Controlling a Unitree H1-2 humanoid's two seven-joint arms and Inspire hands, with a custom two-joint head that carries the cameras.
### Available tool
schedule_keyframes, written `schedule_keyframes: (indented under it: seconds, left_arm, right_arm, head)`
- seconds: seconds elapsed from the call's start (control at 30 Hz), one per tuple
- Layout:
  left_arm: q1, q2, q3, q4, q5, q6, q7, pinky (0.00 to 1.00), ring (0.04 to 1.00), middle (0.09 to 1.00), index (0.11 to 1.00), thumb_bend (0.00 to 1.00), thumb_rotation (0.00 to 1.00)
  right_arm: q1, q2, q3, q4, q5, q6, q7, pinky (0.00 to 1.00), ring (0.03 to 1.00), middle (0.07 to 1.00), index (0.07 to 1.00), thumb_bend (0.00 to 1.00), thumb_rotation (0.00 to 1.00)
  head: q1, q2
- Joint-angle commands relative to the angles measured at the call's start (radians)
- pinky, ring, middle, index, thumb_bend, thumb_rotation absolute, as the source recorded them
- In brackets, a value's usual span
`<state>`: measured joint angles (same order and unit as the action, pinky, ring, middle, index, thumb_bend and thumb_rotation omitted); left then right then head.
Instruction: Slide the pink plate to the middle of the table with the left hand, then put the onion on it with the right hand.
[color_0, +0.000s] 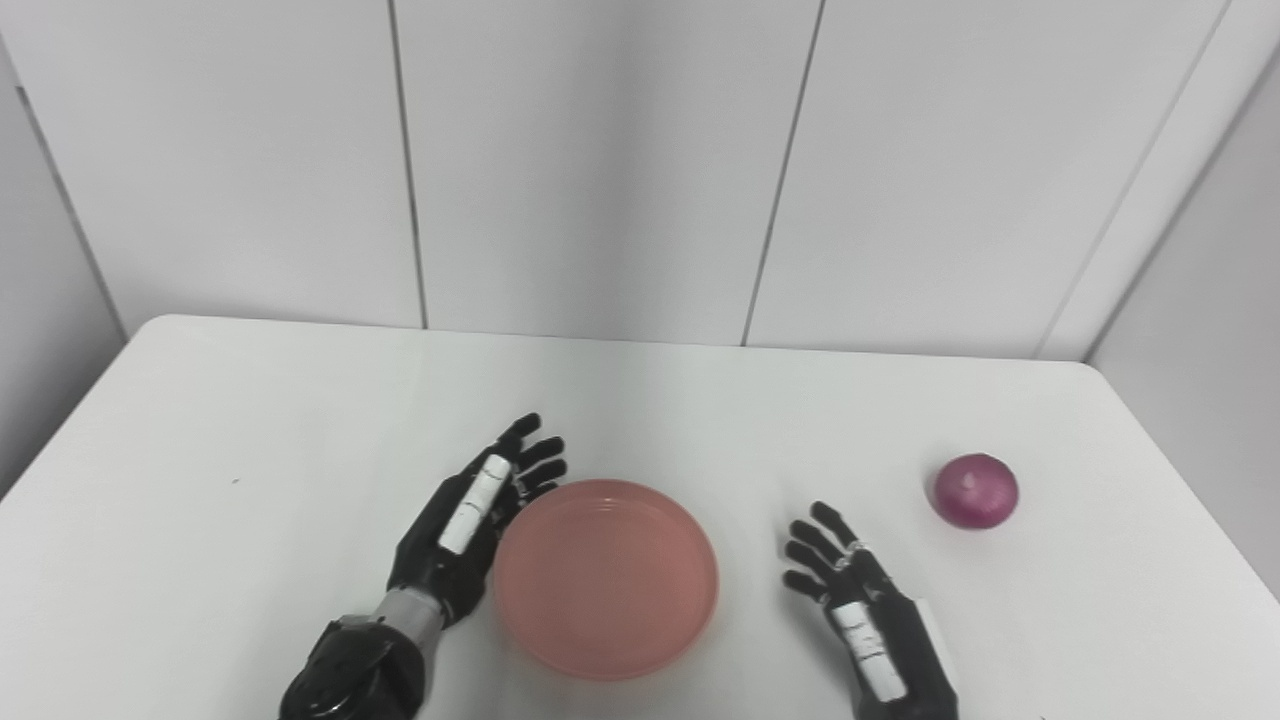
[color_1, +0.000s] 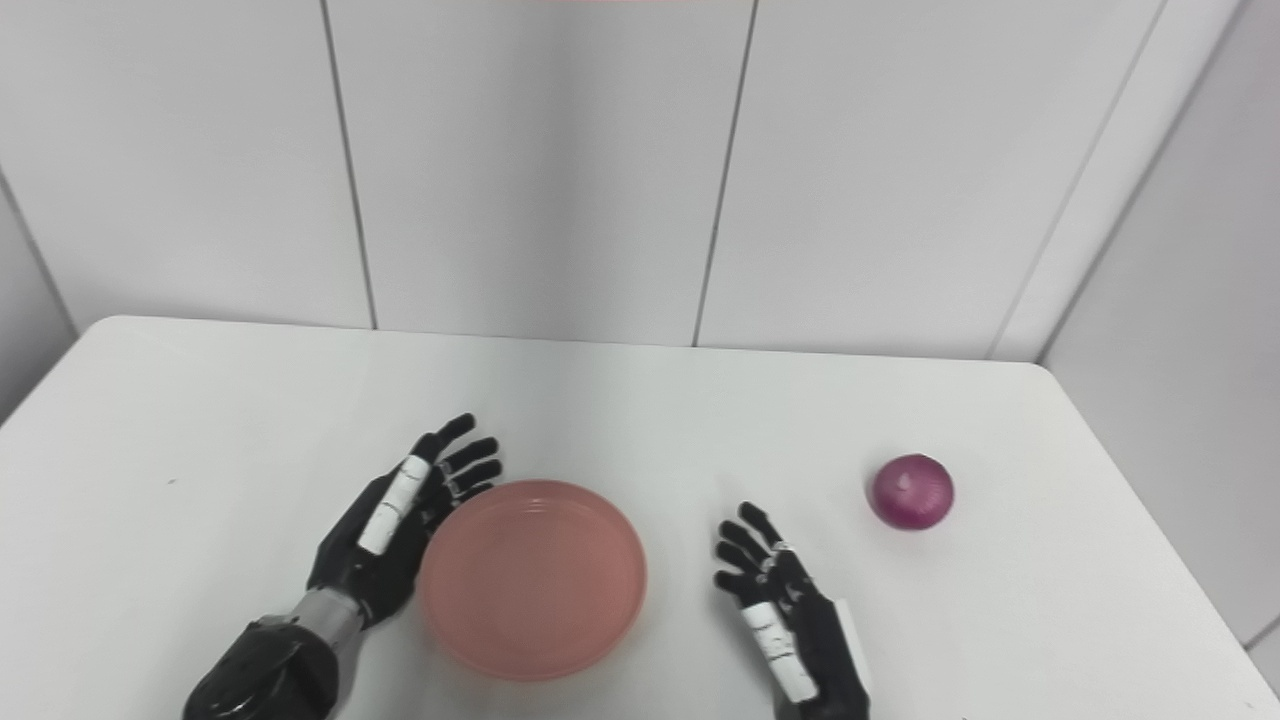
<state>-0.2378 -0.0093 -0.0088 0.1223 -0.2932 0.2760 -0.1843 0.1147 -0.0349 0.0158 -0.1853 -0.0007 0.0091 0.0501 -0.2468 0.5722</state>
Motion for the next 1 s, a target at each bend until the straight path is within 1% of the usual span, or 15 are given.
schedule_keyframes:
  seconds: [0.0,0.07,0.13,0.17,0.27,0.3,0.37,0.43,0.53,0.57,0.63,0.73,0.8,0.9,0.97]
  left_arm:
    - [0.029,0.017,0.013,0.067,0.004,0.042,0.008,0.88,0.845,0.833,0.876,0.81,0.67]
    - [0.027,0.020,0.024,0.073,-0.006,0.044,0.000,0.88,0.842,0.832,0.871,0.81,0.66]
    - [0.026,0.022,0.031,0.075,-0.011,0.047,-0.006,0.87,0.839,0.832,0.871,0.81,0.65]
    - [0.025,0.024,0.033,0.077,-0.012,0.047,-0.009,0.87,0.838,0.832,0.872,0.80,0.65]
    - [0.021,0.027,0.044,0.086,-0.017,0.048,-0.010,0.87,0.842,0.834,0.878,0.80,0.64]
    - [0.020,0.028,0.047,0.089,-0.018,0.047,-0.011,0.87,0.842,0.834,0.878,0.80,0.64]
    - [0.016,0.032,0.049,0.097,-0.020,0.041,-0.015,0.87,0.841,0.837,0.881,0.79,0.65]
    - [0.014,0.034,0.054,0.103,-0.026,0.038,-0.021,0.88,0.844,0.840,0.885,0.79,0.65]
    - [0.009,0.036,0.057,0.118,-0.029,0.029,-0.026,0.88,0.848,0.843,0.889,0.79,0.65]
    - [0.008,0.037,0.057,0.122,-0.030,0.026,-0.028,0.88,0.849,0.844,0.888,0.79,0.65]
    - [0.005,0.040,0.057,0.134,-0.027,0.013,-0.035,0.89,0.848,0.843,0.888,0.80,0.65]
    - [0.002,0.042,0.058,0.145,-0.028,0.003,-0.039,0.87,0.844,0.839,0.884,0.80,0.65]
    - [0.002,0.045,0.059,0.150,-0.031,0.001,-0.043,0.87,0.846,0.842,0.885,0.80,0.65]
    - [-0.001,0.047,0.062,0.160,-0.034,-0.002,-0.051,0.88,0.852,0.846,0.888,0.80,0.64]
    - [-0.003,0.048,0.061,0.170,-0.032,-0.008,-0.053,0.89,0.857,0.852,0.890,0.81,0.65]
  right_arm:
    - [-0.010,-0.020,0.003,-0.061,-0.050,-0.004,-0.011,0.70,0.807,0.824,0.907,0.92,0.70]
    - [-0.027,-0.033,-0.005,-0.102,-0.099,0.021,-0.021,0.70,0.816,0.827,0.903,0.93,0.69]
    - [-0.039,-0.043,-0.014,-0.134,-0.141,0.042,-0.028,0.70,0.823,0.828,0.896,0.94,0.70]
    - [-0.047,-0.049,-0.021,-0.150,-0.149,0.053,-0.029,0.70,0.824,0.828,0.894,0.94,0.70]
    - [-0.077,-0.092,-0.036,-0.200,-0.211,0.069,-0.029,0.80,0.833,0.845,0.903,0.94,0.72]
    - [-0.088,-0.106,-0.043,-0.218,-0.215,0.078,-0.023,0.80,0.833,0.846,0.903,0.94,0.72]
    - [-0.106,-0.129,-0.055,-0.251,-0.206,0.099,-0.010,0.82,0.865,0.869,0.916,0.94,0.67]
    - [-0.123,-0.156,-0.065,-0.294,-0.223,0.138,0.003,0.81,0.885,0.889,0.928,0.94,0.65]
    - [-0.151,-0.191,-0.081,-0.336,-0.259,0.190,0.012,0.79,0.902,0.906,0.934,0.97,0.64]
    - [-0.160,-0.201,-0.087,-0.347,-0.267,0.205,0.015,0.79,0.902,0.911,0.931,0.99,0.62]
    - [-0.183,-0.234,-0.107,-0.356,-0.289,0.212,0.017,0.78,0.893,0.908,0.924,0.99,0.60]
    - [-0.212,-0.273,-0.132,-0.337,-0.305,0.197,0.018,0.78,0.889,0.907,0.915,1.00,0.59]
    - [-0.232,-0.304,-0.142,-0.317,-0.346,0.188,0.014,0.76,0.880,0.902,0.909,1.00,0.60]
    - [-0.260,-0.349,-0.148,-0.294,-0.400,0.180,0.014,0.76,0.877,0.902,0.906,1.00,0.60]
    - [-0.280,-0.390,-0.137,-0.283,-0.462,0.180,0.024,0.76,0.880,0.910,0.906,1.00,0.61]
  head:
    - [0.001,0.001]
    - [-0.030,-0.009]
    - [-0.032,-0.009]
    - [-0.048,-0.013]
    - [-0.068,-0.020]
    - [-0.071,-0.021]
    - [-0.077,-0.022]
    - [-0.077,-0.022]
    - [-0.099,-0.037]
    - [-0.099,-0.037]
    - [-0.105,-0.042]
    - [-0.116,-0.050]
    - [-0.118,-0.049]
    - [-0.119,-0.053]
    - [-0.122,-0.057]
